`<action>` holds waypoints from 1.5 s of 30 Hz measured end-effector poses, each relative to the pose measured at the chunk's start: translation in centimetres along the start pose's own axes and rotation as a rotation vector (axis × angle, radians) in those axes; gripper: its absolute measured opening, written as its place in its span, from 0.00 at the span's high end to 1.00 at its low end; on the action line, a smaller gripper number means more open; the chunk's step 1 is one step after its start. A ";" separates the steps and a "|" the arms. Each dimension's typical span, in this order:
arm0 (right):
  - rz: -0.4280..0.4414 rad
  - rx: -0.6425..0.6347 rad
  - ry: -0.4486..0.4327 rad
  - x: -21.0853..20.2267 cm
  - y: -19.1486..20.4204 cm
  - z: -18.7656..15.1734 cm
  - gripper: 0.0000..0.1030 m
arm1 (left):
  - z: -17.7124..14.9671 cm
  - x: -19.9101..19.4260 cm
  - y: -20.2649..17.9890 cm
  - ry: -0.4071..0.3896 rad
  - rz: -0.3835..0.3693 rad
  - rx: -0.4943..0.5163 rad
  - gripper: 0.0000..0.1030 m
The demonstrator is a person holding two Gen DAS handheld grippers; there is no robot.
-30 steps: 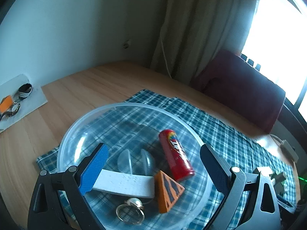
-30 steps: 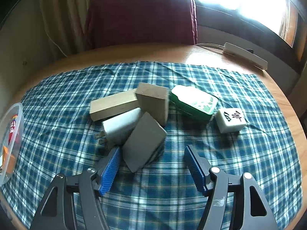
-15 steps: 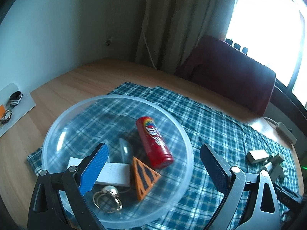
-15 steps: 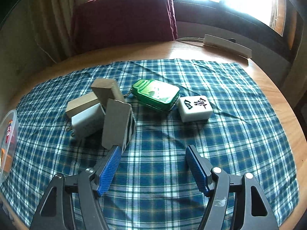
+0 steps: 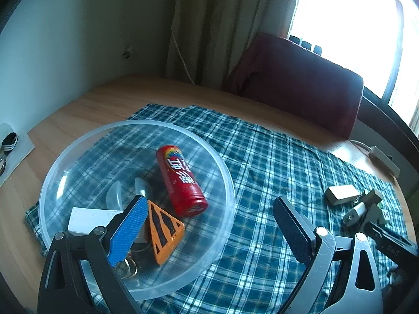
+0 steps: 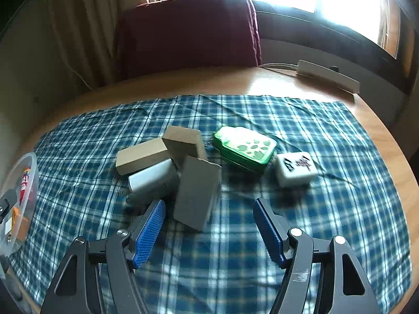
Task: Organize rigid objects
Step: 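Move the right tool back over the cloth toward the grey wedge block, then close the right tool on the grey wedge while the left tool approaches the white charger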
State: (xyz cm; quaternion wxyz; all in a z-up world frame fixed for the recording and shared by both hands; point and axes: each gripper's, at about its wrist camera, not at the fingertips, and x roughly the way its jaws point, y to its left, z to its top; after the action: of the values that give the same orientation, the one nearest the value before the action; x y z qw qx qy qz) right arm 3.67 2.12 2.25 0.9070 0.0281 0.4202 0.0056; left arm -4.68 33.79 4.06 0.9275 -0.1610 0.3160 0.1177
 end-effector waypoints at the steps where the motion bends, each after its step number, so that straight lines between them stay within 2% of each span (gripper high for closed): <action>1: 0.002 0.001 0.006 0.2 0.1 0.0 0.38 | 0.0 0.0 0.0 0.002 -0.001 0.002 0.06; 7: 0.000 -0.029 0.026 1.4 1.4 0.3 0.61 | -0.1 0.4 0.0 0.018 -0.002 0.007 0.06; 14: 0.020 -0.035 0.015 0.9 0.1 -0.2 0.69 | -0.3 0.7 -0.7 0.032 -0.001 0.028 0.06; 21: 0.040 0.012 0.009 -0.3 -3.4 -1.0 0.69 | -0.7 0.9 -3.1 0.060 -0.032 0.077 0.06; 28: 0.072 0.040 0.014 -0.5 -5.8 -1.4 0.69 | -0.9 1.7 -7.6 0.126 -0.092 0.151 0.06; 34: 0.112 0.061 0.015 -0.5 -6.8 -1.5 0.69 | -1.5 2.4 -12.2 0.144 -0.120 0.248 0.06; 38: 0.113 0.064 0.017 -0.6 -6.7 -1.5 0.69 | -2.1 3.6 -14.7 0.191 -0.142 0.295 0.06; 45: 0.122 0.075 0.020 -0.8 -6.8 -1.6 0.67 | -3.2 5.3 -17.4 0.220 -0.121 0.388 0.06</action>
State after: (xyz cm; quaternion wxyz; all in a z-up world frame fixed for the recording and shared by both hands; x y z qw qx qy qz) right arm 1.82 -4.59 1.50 0.8989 0.0876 0.4268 0.0453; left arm 3.26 17.19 2.28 0.9064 -0.0103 0.4219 -0.0191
